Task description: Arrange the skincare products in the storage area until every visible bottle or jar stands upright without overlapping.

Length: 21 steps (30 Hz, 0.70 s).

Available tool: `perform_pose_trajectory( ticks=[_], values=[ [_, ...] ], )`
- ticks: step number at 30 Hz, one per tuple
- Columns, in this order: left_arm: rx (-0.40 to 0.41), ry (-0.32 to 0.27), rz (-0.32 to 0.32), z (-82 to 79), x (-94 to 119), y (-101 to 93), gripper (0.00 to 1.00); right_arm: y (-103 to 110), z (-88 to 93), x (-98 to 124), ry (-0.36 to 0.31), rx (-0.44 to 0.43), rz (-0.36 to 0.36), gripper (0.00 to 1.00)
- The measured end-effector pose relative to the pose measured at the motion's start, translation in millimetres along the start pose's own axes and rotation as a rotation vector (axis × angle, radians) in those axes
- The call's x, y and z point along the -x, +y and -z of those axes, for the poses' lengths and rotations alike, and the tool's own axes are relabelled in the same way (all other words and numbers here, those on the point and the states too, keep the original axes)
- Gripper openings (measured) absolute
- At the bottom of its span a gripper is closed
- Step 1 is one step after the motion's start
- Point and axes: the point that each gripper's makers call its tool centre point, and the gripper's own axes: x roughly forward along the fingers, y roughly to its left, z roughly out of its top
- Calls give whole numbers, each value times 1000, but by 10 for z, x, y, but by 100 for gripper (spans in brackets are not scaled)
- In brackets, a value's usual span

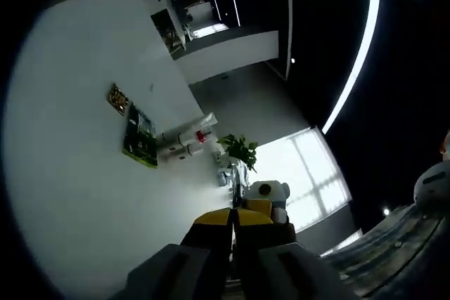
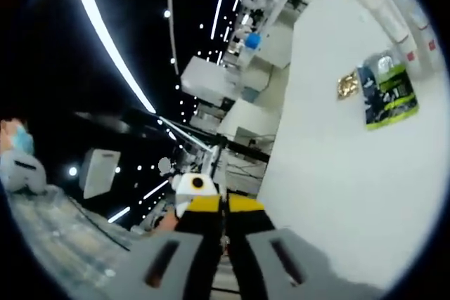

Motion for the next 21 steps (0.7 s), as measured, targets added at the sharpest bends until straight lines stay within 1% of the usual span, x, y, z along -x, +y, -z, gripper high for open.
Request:
perform_pose_trajectory(
  ticks=[2, 5, 8, 9, 12, 13, 14, 16, 17, 18, 19, 21],
  values=[
    [2, -10, -7, -25, 4, 18, 0, 4, 2, 2, -2, 3, 1, 6],
    [15, -23, -10, -75, 22, 50, 0, -4, -6, 22, -24, 18, 11, 14],
    [18, -31, -16, -110, 35, 69, 0, -40, 10, 67, -28, 27, 27, 15],
    [19, -34, -17, -120, 37, 72, 0, -50, 15, 79, -30, 30, 32, 17],
    [18, -44, -21, -141, 45, 86, 0, -98, 24, 124, -44, 51, 60, 24],
    [19, -46, -20, -142, 49, 89, 0, -137, 36, 140, -49, 68, 81, 27],
    [19, -51, -19, -143, 58, 94, 0, -222, 39, 163, -57, 97, 129, 31],
    [20, -58, -20, -136, 74, 111, 0, -331, 61, 195, -61, 134, 198, 50],
    [23, -61, -22, -129, 80, 124, 0, -369, 92, 205, -56, 135, 223, 58],
    [29, -64, -22, -107, 90, 143, 0, -399, 159, 219, -36, 123, 246, 65],
    [33, -66, -22, -96, 94, 154, 0, -396, 206, 227, -23, 129, 250, 67],
    [46, -71, -23, -64, 103, 182, 0, -405, 267, 253, -7, 137, 262, 67]
  ],
)
